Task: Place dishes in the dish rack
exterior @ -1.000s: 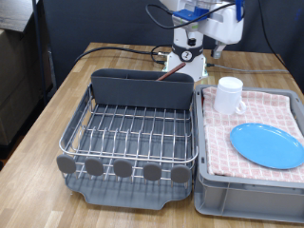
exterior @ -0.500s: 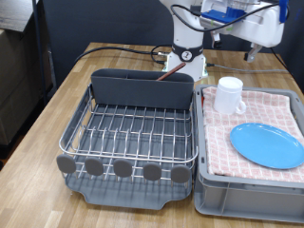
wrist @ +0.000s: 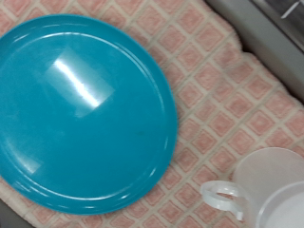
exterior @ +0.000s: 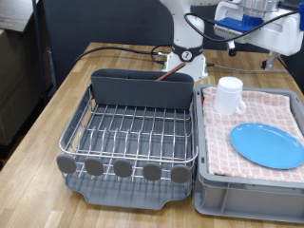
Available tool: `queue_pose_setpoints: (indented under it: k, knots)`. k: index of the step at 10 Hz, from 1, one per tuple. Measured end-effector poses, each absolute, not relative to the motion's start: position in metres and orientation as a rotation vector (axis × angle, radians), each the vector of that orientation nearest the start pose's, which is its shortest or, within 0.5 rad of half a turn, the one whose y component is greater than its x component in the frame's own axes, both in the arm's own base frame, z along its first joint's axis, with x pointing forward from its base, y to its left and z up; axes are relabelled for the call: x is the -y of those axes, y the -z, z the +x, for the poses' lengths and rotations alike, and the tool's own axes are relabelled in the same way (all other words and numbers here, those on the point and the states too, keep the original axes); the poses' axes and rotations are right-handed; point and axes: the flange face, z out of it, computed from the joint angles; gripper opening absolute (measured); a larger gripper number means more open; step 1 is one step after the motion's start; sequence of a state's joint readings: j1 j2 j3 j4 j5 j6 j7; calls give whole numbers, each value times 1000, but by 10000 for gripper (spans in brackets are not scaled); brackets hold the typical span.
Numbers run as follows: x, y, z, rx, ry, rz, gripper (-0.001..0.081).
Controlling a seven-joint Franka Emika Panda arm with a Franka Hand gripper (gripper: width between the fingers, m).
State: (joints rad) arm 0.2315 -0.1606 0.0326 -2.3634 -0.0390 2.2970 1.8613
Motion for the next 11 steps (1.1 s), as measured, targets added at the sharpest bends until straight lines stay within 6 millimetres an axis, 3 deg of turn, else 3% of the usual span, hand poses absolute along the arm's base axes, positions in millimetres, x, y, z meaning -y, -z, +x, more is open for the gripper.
queue_pose_setpoints:
  k: [8,11]
  knots:
    - [-116,-308,478,-1987,47,-2080,803]
    - [-116,-301,479,-1967,43,-2077,803]
